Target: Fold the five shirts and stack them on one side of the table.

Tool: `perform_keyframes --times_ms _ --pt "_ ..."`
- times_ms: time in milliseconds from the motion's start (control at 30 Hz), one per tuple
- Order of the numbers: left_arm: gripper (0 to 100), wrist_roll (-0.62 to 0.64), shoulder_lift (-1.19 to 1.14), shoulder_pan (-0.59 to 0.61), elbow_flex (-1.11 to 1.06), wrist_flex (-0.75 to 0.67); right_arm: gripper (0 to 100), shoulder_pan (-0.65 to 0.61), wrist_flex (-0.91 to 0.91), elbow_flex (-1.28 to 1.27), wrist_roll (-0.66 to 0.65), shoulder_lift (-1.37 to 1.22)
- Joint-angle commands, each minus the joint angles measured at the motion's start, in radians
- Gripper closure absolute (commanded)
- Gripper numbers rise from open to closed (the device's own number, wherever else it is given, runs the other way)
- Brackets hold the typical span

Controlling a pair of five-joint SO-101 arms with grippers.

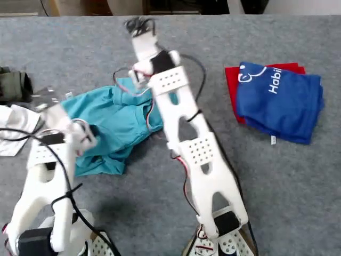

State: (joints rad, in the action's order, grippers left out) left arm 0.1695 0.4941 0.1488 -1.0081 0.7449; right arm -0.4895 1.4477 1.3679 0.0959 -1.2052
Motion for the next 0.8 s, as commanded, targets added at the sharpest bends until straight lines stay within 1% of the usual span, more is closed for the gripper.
perform_keyframes --times_ms 0,67,133,167,233,333,400,467,533,667,767 --pt "84 0.008 0.018 -0.127 -0.009 0.012 79.0 -0.016 -0.015 0.012 0.017 -0.074" --pt "91 0.008 0.018 -0.173 -0.025 0.011 82.4 -0.013 0.038 0.013 0.017 -0.094" --pt "97 0.008 0.016 -0.209 -0.040 0.015 89.8 -0.012 0.107 0.013 0.011 -0.093" --pt "99 -0.003 0.016 -0.222 -0.054 0.018 93.8 -0.012 0.143 0.013 0.008 -0.091" --pt "98 -0.064 0.016 -0.255 -0.083 0.041 99.8 -0.012 0.212 0.022 -0.003 -0.091" --pt "98 -0.163 0.018 -0.275 -0.092 0.164 99.1 -0.008 0.345 0.056 -0.023 -0.093" --pt "98 -0.216 0.019 -0.265 -0.100 0.239 99.6 0.018 0.342 0.047 -0.021 -0.082" --pt "98 -0.276 0.027 -0.241 -0.106 0.304 99.6 0.042 0.342 0.007 -0.023 -0.045" --pt "98 -0.347 0.028 -0.196 -0.106 0.341 99.6 0.065 0.342 -0.090 -0.026 0.012" --pt "98 -0.466 0.028 -0.058 -0.103 0.353 99.5 0.101 0.341 -0.412 -0.031 0.200" --pt "98 -0.574 0.028 0.008 -0.107 0.356 99.2 0.110 0.331 -0.654 -0.081 0.357"
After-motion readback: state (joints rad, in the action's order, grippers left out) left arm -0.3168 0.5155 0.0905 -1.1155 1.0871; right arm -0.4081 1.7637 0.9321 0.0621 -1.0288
